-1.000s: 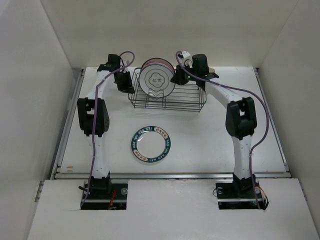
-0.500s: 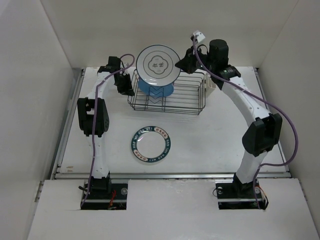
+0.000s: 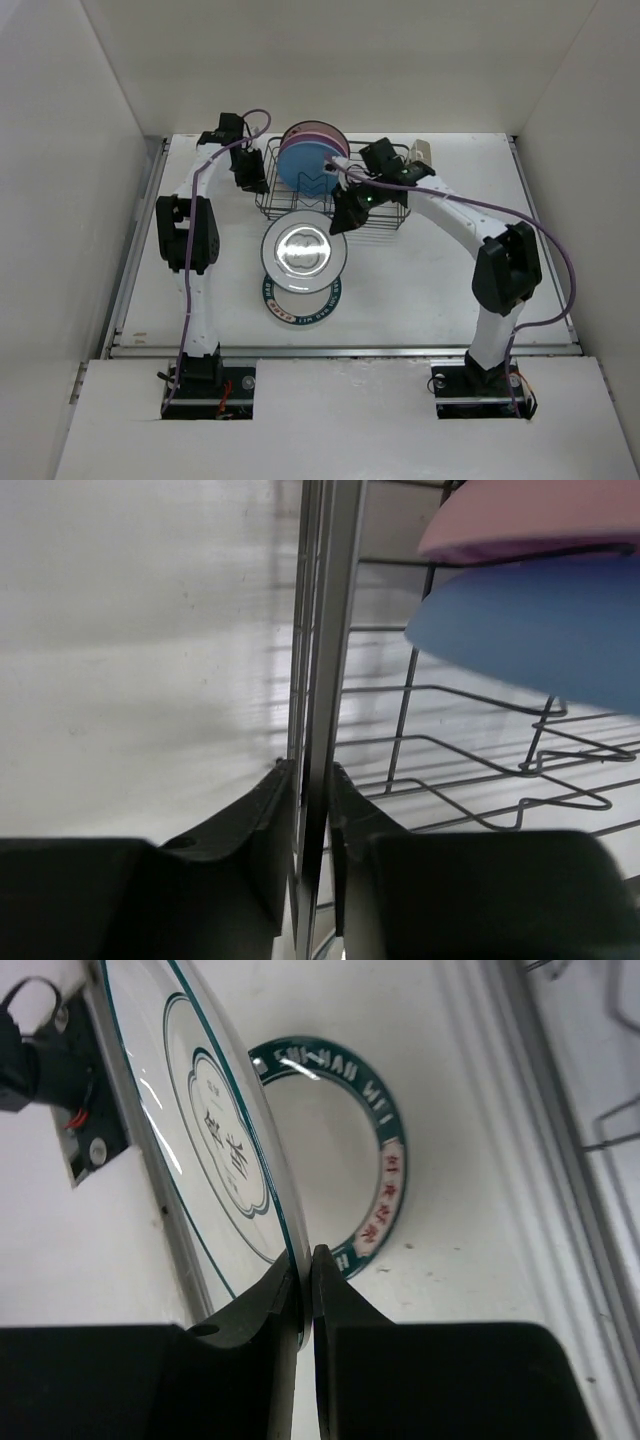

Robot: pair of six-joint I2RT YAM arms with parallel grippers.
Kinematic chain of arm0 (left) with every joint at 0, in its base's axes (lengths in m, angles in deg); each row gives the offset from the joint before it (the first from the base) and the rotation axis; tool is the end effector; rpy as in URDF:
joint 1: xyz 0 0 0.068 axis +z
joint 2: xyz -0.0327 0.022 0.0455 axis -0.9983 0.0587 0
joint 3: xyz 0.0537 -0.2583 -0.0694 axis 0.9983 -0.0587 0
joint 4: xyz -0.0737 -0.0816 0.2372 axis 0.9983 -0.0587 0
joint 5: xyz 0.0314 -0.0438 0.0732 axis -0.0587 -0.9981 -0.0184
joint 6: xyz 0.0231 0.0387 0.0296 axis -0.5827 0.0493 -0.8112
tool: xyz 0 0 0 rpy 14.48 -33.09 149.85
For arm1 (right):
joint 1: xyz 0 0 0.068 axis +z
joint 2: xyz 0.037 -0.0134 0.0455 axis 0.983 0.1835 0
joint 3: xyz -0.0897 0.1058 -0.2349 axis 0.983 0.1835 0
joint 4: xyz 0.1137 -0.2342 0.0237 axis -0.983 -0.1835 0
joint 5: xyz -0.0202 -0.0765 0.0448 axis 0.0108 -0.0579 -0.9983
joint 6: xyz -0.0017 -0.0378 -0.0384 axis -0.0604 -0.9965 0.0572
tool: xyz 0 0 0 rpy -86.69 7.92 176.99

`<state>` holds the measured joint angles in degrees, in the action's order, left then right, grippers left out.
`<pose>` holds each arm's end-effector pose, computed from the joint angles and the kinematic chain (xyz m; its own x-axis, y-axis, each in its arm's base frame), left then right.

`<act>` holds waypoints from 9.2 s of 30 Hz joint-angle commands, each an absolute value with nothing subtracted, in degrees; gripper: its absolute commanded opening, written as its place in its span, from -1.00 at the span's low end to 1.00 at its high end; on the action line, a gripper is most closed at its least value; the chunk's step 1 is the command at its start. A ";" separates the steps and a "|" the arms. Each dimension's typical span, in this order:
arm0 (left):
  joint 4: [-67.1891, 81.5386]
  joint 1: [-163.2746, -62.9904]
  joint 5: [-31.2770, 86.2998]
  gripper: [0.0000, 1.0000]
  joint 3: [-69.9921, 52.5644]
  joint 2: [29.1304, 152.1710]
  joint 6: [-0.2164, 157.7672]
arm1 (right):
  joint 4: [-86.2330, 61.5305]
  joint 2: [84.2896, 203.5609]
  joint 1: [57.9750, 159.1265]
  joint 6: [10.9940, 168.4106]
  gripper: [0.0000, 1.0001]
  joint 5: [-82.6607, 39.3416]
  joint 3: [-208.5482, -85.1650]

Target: Unload the plates from the dish rack

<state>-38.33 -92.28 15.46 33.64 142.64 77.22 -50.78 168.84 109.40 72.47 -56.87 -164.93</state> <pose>0.4886 -0.0607 0.2379 -0.8645 -0.0786 -0.4965 0.1357 0.9146 -0.3810 0.3408 0.2245 0.2957 -0.5322 -0.4599 -0.7108 -0.8447 0.3452 0.4091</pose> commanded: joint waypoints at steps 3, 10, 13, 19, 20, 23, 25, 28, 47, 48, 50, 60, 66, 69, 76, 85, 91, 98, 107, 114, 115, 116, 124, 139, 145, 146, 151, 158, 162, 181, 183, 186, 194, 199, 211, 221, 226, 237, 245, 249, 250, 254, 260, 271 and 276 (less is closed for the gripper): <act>-43.97 -92.61 18.19 -0.58 35.75 140.67 76.51 | -54.11 171.55 112.38 69.53 -1.00 -55.60 -165.44; -43.80 -94.98 21.70 -0.40 36.98 135.84 67.48 | -54.12 176.31 114.32 69.53 -0.28 -50.15 -167.29; -41.69 -96.30 23.38 -0.38 36.37 132.60 63.69 | -53.50 175.62 114.32 70.67 0.12 -47.42 -167.29; -34.06 -98.93 20.49 0.02 33.73 128.19 52.64 | -51.23 171.49 114.32 72.42 0.85 -44.34 -166.76; -33.26 -98.94 19.87 0.13 34.42 128.18 51.13 | -50.52 169.74 114.32 72.95 1.00 -42.69 -166.76; -30.62 -101.13 19.86 0.24 36.09 129.85 48.48 | -47.71 167.35 113.09 75.32 1.00 -39.79 -165.53; -30.61 -101.83 21.35 0.28 40.04 133.09 47.95 | -47.18 165.33 112.30 77.25 1.00 -37.41 -165.53; -33.86 -101.84 21.36 0.04 46.63 137.75 48.73 | -45.86 162.87 110.28 78.40 1.00 -33.62 -163.78; -30.88 -102.37 19.69 -0.75 46.82 143.21 50.84 | -41.46 155.49 103.51 82.44 1.00 -27.47 -156.92; -30.88 -102.37 19.69 -0.86 46.30 143.21 50.85 | -40.77 155.48 102.98 82.45 1.00 -27.47 -156.31; -30.88 -102.37 19.69 -1.00 46.29 143.21 51.46 | -40.15 154.95 102.98 82.97 1.00 -26.85 -155.77; -27.71 -99.90 14.52 -1.00 42.16 137.41 56.99 | -36.90 153.37 101.92 84.73 1.00 -25.61 -153.31; -27.01 -99.20 9.32 -1.00 43.48 134.69 60.86 | -31.01 153.89 101.40 85.35 1.00 -27.91 -153.93; -27.01 -98.67 7.48 -1.00 44.01 134.69 63.66 | -29.95 155.30 101.40 85.88 1.00 -28.52 -155.94; -26.48 -98.06 5.80 -1.00 45.24 133.02 66.49 | -27.84 156.62 101.40 87.02 1.00 -29.05 -155.86; -25.44 -98.67 9.39 -1.00 43.23 131.26 63.34 | -22.05 157.85 100.87 87.55 1.00 -29.05 -155.33; -22.97 -101.13 14.68 -1.00 36.19 130.73 55.25 | -20.02 163.38 100.87 87.55 1.00 -29.04 -157.61; -22.44 -101.66 16.61 -1.00 36.19 131.88 53.92 | -17.47 172.17 100.87 87.55 1.00 -28.70 -165.51; -22.97 -101.66 17.84 -1.00 36.19 131.88 53.40 | -19.49 183.94 100.87 84.29 0.96 -29.99 -177.91; -28.05 -102.19 21.79 -0.86 39.78 131.88 53.92 | -15.11 184.41 100.34 82.98 -0.75 -35.82 -175.04; -29.02 -102.19 22.41 -0.84 39.79 131.88 53.92 | -14.40 184.40 100.34 82.02 -0.83 -36.42 -174.33; -30.86 -102.19 23.81 -0.73 40.57 131.09 54.62 | -14.39 184.40 100.34 80.70 -0.94 -36.43 -174.32; -34.57 -98.86 32.43 0.37 37.61 126.51 63.76 | -14.92 182.56 100.34 76.38 -1.00 -36.26 -174.32; -46.51 -97.18 24.98 -0.59 40.30 142.85 65.70 | -12.64 176.06 100.87 74.19 -1.00 -31.07 -171.25; -50.39 -96.66 15.65 -1.00 42.87 147.25 67.01 | -10.88 172.01 103.76 67.61 -1.00 -22.14 -167.90; -50.39 -96.65 15.04 -1.00 42.00 147.26 67.54 | -10.88 170.79 104.81 66.64 -1.00 -20.80 -166.60; -48.02 -96.13 13.45 -1.00 40.32 146.73 70.70 | -7.98 165.86 107.45 63.12 -1.00 -16.22 -162.90; -46.35 -95.08 12.05 -1.00 38.57 145.67 73.52 | -2.09 160.41 108.69 61.89 -1.00 -9.98 -157.27; -45.82 -94.54 10.64 -1.00 38.56 145.67 74.05 | -3.48 161.89 108.69 59.51 -1.00 -8.84 -156.74; -45.29 -94.54 11.78 -1.00 38.99 145.67 73.52 | -32.65 152.94 108.69 67.42 -1.00 -37.64 -162.89; -44.68 -94.54 11.78 -1.00 39.00 145.67 73.52 | -38.00 152.24 108.17 68.64 -1.00 -41.42 -162.89; -43.97 -94.54 11.78 -1.00 39.00 145.67 74.05 | -42.59 151.61 108.16 71.01 -1.00 -44.86 -159.47; -42.92 -94.54 12.39 -1.00 39.00 144.53 74.05 | -49.98 145.82 106.05 81.12 -1.00 -49.10 -144.91; -40.10 -94.54 12.39 -1.00 36.71 143.48 75.19 | -51.22 143.01 105.53 86.57 -1.00 -46.98 -137.85; -37.74 -92.70 10.64 -1.00 34.26 142.95 83.97 | -53.42 139.14 98.24 100.28 -1.00 -32.48 -126.43; -37.20 -92.87 12.13 -1.00 30.83 140.58 85.31 | -53.42 140.97 94.80 100.82 -1.00 -27.56 -125.28; -40.01 -93.49 14.50 -1.00 36.08 141.28 78.28 | -52.28 146.33 94.80 100.29 -0.70 -27.55 -125.28; -43.62 -94.02 18.54 -1.00 42.08 145.06 71.77 | -52.97 149.42 94.28 100.29 0.30 -25.80 -128.34; -43.62 -94.54 18.55 -1.00 40.59 143.84 70.10 | -57.72 145.47 95.42 95.47 1.00 -28.77 -138.44; -41.96 -94.54 18.55 -1.00 38.03 143.30 70.10 | -62.37 144.85 96.74 90.73 1.00 -30.89 -147.67; -41.95 -94.54 18.55 -1.00 38.03 143.30 70.10 | -62.99 144.85 97.61 90.19 1.00 -28.54 -149.43; -42.65 -94.54 18.55 -1.00 37.42 143.30 69.57 | -59.85 144.23 99.55 87.64 1.00 -23.18 -157.16; -43.70 -94.54 20.55 -1.00 36.89 142.77 67.55 | -53.17 155.73 102.35 83.25 1.00 -13.68 -173.85; -47.14 -94.54 21.18 -0.77 42.07 143.82 65.97 | -24.18 174.96 104.03 80.51 1.00 -23.11 -184.87; -47.14 -94.54 21.80 -0.77 42.60 144.97 65.97 | -21.43 184.38 104.03 82.62 0.95 -30.89 -188.29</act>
<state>-44.23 -95.10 19.74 39.69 146.55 68.56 -28.27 180.60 103.83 81.57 -23.65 -185.44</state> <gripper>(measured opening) 0.117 0.981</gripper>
